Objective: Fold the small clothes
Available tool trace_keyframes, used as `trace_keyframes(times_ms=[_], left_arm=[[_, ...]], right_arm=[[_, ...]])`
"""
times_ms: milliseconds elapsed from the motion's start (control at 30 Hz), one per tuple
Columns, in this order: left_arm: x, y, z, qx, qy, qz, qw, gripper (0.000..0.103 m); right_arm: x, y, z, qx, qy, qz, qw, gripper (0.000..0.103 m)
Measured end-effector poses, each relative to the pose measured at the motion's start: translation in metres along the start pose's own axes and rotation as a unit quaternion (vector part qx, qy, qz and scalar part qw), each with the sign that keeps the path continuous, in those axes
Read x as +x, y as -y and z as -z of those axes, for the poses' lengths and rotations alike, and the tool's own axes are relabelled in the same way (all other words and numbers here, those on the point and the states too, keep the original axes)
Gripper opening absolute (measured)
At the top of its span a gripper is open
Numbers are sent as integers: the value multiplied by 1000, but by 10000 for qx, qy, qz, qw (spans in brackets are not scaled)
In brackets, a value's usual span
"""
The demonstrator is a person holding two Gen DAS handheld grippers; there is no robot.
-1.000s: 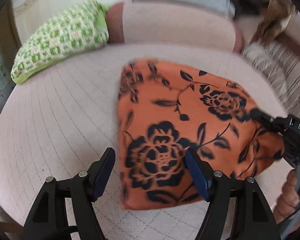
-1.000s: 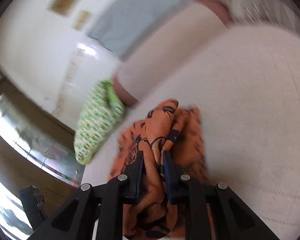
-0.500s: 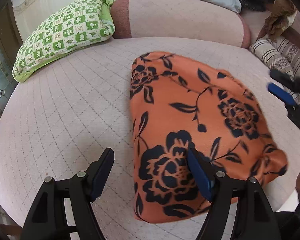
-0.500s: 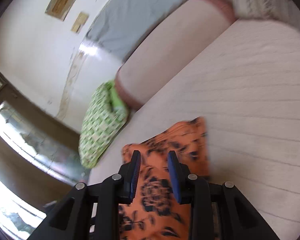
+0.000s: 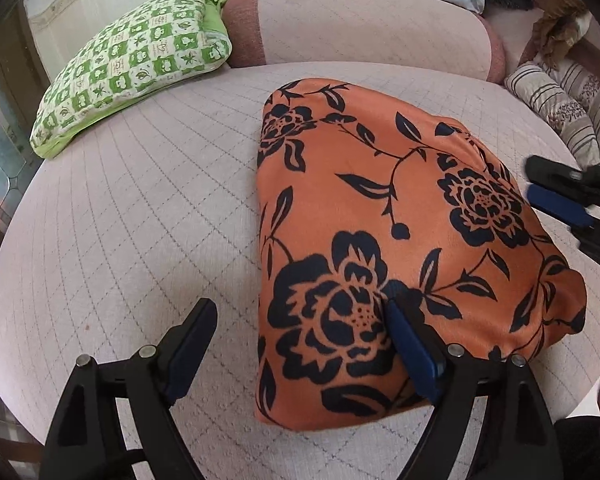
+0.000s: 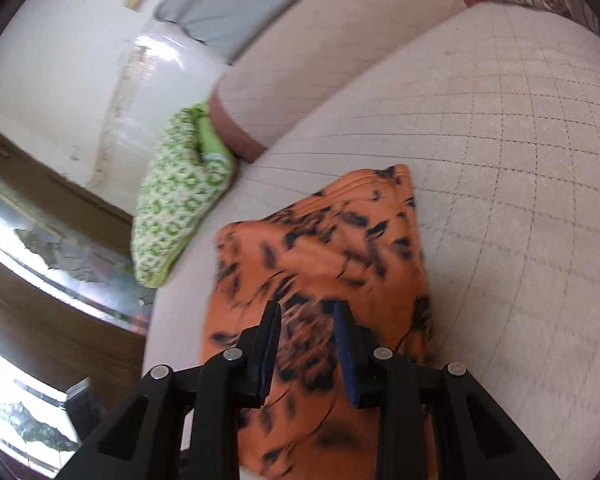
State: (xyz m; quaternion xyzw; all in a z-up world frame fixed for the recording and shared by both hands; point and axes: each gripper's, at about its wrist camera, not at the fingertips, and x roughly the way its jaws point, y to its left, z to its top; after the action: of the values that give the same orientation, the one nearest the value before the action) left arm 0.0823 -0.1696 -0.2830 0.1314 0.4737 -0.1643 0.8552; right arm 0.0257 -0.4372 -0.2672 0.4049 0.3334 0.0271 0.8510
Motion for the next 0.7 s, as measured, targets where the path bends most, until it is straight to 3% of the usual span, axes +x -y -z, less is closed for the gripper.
trace_keyframes(times_ms=[133, 200, 300, 700], left_arm=[[-6, 4, 7, 66, 62, -57, 9999, 86], [-5, 5, 9, 84, 40, -37, 9999, 86], [-4, 3, 9, 76, 92, -33, 9999, 87], [-3, 3, 12, 54, 102, -66, 9999, 88]], right_arm=[[-22, -7, 28, -171, -32, 130, 9998, 30], [-15, 4, 41, -84, -389, 648, 9971, 31], [-6, 16, 41, 80, -538, 647, 9964, 26], [13, 16, 38, -209, -574, 833, 9947, 22]])
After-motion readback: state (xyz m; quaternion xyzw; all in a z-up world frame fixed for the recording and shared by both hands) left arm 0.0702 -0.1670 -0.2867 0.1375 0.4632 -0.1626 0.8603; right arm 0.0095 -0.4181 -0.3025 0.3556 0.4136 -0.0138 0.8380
